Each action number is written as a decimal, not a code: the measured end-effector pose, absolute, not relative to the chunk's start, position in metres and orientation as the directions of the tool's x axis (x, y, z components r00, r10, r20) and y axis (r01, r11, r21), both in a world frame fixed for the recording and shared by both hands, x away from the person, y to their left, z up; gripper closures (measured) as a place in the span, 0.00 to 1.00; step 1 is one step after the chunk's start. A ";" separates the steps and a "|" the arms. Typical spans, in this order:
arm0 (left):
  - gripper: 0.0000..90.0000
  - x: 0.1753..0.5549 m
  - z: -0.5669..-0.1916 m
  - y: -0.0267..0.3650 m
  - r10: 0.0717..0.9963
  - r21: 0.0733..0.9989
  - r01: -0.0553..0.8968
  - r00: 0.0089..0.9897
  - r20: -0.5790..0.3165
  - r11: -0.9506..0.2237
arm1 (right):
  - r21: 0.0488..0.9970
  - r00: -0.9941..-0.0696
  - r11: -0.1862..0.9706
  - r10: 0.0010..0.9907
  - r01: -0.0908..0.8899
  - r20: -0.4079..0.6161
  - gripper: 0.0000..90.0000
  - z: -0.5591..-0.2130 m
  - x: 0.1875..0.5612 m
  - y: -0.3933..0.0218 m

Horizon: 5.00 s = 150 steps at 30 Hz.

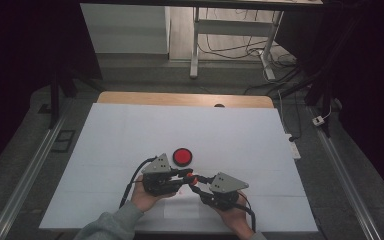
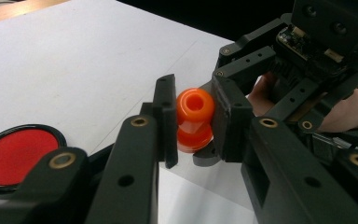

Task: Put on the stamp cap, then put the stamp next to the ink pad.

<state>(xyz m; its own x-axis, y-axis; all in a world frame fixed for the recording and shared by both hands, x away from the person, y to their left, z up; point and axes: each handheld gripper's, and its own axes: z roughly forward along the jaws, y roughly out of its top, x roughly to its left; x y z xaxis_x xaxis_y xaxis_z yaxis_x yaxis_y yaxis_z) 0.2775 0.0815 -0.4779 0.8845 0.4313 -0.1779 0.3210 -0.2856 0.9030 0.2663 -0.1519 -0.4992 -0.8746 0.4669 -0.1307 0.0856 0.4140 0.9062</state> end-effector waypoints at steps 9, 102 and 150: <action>0.81 0.278 -0.479 0.081 0.430 0.901 0.321 0.885 -0.176 -0.291 | 0.896 -0.871 0.440 0.463 0.066 -0.163 0.72 -0.499 0.265 -0.151; 0.81 0.284 -0.458 0.116 0.513 0.896 0.341 0.844 -0.158 -0.286 | 0.870 -0.706 0.421 0.696 0.255 -0.130 0.46 -0.502 0.273 -0.295; 0.81 0.307 -0.464 0.158 0.639 0.865 0.414 0.754 -0.152 -0.282 | 0.870 -0.700 0.419 0.703 0.261 -0.128 0.47 -0.505 0.276 -0.300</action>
